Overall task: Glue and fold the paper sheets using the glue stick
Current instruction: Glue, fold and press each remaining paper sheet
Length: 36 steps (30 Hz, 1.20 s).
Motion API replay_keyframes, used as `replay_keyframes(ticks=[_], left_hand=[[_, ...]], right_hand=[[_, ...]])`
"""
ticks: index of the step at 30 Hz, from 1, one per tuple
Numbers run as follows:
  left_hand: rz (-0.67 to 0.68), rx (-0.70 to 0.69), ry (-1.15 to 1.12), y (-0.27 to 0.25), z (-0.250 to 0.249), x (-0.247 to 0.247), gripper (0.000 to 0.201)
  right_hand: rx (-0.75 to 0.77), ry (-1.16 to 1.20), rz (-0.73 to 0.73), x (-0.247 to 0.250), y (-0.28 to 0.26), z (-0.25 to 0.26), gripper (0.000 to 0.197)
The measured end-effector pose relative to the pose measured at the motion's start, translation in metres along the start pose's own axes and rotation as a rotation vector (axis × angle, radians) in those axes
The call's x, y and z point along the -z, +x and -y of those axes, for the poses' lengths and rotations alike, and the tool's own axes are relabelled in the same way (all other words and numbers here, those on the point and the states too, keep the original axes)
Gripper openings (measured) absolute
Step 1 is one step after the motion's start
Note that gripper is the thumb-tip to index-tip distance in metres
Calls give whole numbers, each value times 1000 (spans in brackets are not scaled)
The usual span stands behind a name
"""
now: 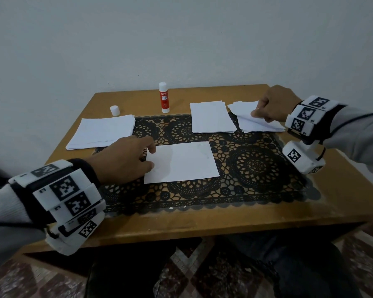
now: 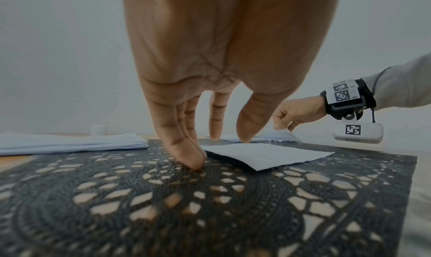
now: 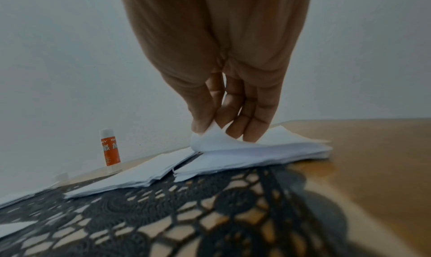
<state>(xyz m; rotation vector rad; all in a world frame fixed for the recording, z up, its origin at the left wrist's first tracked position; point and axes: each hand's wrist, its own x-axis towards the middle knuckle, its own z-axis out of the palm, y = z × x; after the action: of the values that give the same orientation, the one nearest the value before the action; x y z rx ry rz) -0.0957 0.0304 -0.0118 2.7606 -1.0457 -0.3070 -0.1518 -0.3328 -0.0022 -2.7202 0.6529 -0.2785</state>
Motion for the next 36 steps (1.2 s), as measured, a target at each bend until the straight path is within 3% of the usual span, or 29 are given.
replay_keyframes(ticks=[5, 8, 12, 18, 23, 25, 30, 32, 36], left_hand=[[-6, 9, 35, -2, -3, 1, 30], [-103, -26, 55, -5, -6, 10, 27], [-242, -50, -247, -2, -12, 31, 32], [-153, 81, -943, 11, -22, 41, 68], [45, -9, -1132, 1, -18, 43, 40], [3, 11, -1153, -2, -18, 41, 30], [-104, 162, -1144, 0, -8, 35, 37], [-120, 206, -1142, 2, -5, 32, 36], [-80, 239, -1136, 6, -2, 22, 28]], right_hand=[[105, -31, -128, 26, -6, 11, 30], [243, -11, -190, 49, -19, 32, 29], [443, 324, 12, 68, -50, 72, 25], [544, 729, 348, 69, -80, 114, 34], [423, 858, 467, 56, -77, 108, 28], [332, 871, 471, 47, -72, 101, 27], [63, 897, 524, 18, -67, 89, 21], [27, 879, 579, 6, -69, 88, 14], [13, 833, 626, -9, -70, 90, 22]])
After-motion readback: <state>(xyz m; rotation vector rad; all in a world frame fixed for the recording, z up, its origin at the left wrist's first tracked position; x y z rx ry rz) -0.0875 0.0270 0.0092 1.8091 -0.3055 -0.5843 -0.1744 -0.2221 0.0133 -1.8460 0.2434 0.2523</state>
